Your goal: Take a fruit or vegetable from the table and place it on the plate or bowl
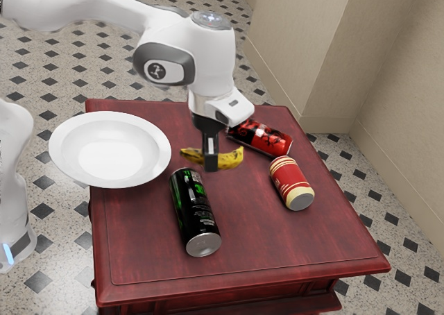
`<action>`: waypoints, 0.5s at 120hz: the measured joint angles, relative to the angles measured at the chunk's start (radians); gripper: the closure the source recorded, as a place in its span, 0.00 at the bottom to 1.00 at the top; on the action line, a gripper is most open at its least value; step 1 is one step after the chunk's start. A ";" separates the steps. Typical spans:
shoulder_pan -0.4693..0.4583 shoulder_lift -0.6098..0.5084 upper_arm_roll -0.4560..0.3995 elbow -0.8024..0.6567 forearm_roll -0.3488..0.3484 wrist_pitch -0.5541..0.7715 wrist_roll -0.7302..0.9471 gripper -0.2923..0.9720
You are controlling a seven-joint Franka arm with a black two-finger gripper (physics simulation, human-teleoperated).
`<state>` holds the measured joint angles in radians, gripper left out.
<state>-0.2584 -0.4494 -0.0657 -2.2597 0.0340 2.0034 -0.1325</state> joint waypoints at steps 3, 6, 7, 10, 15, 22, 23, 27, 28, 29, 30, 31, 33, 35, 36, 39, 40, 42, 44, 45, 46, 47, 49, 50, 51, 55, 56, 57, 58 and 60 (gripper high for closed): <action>0.024 -0.004 0.000 -0.001 0.002 -0.005 -0.001 0.64; 0.046 -0.008 0.001 -0.001 0.004 -0.010 -0.002 0.65; 0.054 -0.010 0.001 -0.001 0.005 -0.012 -0.002 0.65; 0.072 -0.013 0.002 -0.002 0.006 -0.018 -0.003 0.65; 0.103 -0.028 0.007 -0.015 0.008 -0.026 -0.005 0.65; 0.134 -0.066 0.008 -0.048 0.010 -0.035 -0.006 0.65; 0.136 -0.073 0.008 -0.054 0.011 -0.036 -0.007 0.65; 0.144 -0.100 0.007 -0.076 0.011 -0.041 -0.008 0.64; 0.146 -0.106 0.007 -0.081 0.011 -0.042 -0.008 0.64; 0.147 -0.114 0.007 -0.087 0.011 -0.043 -0.008 0.64; 0.148 -0.121 0.006 -0.092 0.011 -0.044 -0.009 0.64; 0.149 -0.129 0.006 -0.099 0.012 -0.046 -0.009 0.64; 0.150 -0.145 0.005 -0.110 0.012 -0.048 -0.010 0.64; 0.151 -0.165 0.003 -0.125 0.012 -0.051 -0.011 0.64; 0.152 -0.174 0.003 -0.132 0.012 -0.053 -0.012 0.64; 0.152 -0.200 0.002 -0.152 0.012 -0.057 -0.013 0.64; 0.153 -0.208 0.002 -0.158 0.012 -0.058 -0.013 0.64; 0.153 -0.223 0.003 -0.172 0.012 -0.060 -0.014 0.64; 0.154 -0.239 0.003 -0.186 0.012 -0.062 -0.015 0.64; 0.156 -0.246 0.003 -0.192 0.012 -0.063 -0.016 0.64; 0.157 -0.252 0.003 -0.198 0.012 -0.064 -0.016 0.64; 0.158 -0.259 0.003 -0.204 0.012 -0.065 -0.016 0.64; 0.161 -0.271 0.004 -0.215 0.012 -0.067 -0.017 0.64; 0.162 -0.277 0.004 -0.220 0.012 -0.068 -0.018 0.64; 0.162 -0.284 0.004 -0.225 0.012 -0.069 -0.018 0.64; 0.165 -0.306 0.004 -0.244 0.012 -0.072 -0.020 0.64; 0.165 -0.311 0.003 -0.248 0.012 -0.072 -0.020 0.64; 0.166 -0.315 0.004 -0.251 0.012 -0.073 -0.021 0.64; 0.166 -0.320 0.004 -0.255 0.012 -0.074 -0.021 0.64; 0.167 -0.329 0.005 -0.262 0.011 -0.076 -0.022 0.64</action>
<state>-0.0915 -0.7781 -0.0611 -2.5222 0.0455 1.9278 -0.1546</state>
